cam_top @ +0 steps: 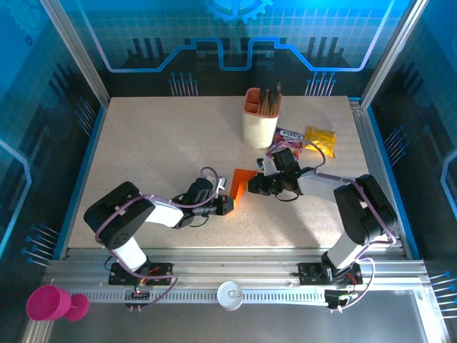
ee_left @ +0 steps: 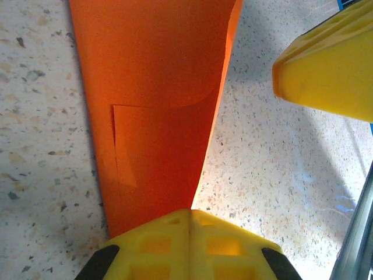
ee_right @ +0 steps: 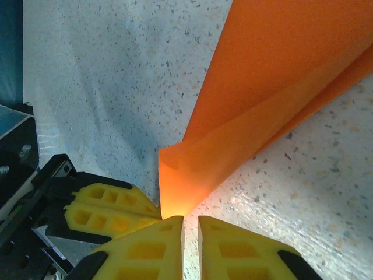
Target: Fold a paper plane with a square sheet of paper (pick it up from the middle)
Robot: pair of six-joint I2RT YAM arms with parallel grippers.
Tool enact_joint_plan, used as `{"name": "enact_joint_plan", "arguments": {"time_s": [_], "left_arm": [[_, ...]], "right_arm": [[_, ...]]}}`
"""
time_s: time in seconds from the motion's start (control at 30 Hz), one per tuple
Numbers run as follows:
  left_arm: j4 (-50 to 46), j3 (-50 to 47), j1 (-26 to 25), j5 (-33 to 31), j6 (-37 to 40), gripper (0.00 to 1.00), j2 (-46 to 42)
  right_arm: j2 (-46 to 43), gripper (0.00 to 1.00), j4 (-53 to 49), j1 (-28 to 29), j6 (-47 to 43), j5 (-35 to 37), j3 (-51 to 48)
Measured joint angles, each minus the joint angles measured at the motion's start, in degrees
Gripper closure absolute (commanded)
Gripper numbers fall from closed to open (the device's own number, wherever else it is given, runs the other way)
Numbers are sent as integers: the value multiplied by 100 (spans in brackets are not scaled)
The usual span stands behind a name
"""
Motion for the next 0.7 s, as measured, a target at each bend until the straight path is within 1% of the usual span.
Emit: {"name": "enact_joint_plan", "arguments": {"time_s": [0.27, 0.7], "left_arm": [[275, -120, 98, 44, -96, 100, 9], [295, -138, 208, 151, -278, 100, -26]], "right_arm": [[286, 87, 291, 103, 0, -140, 35], [372, 88, 638, 125, 7, -267, 35]]}}
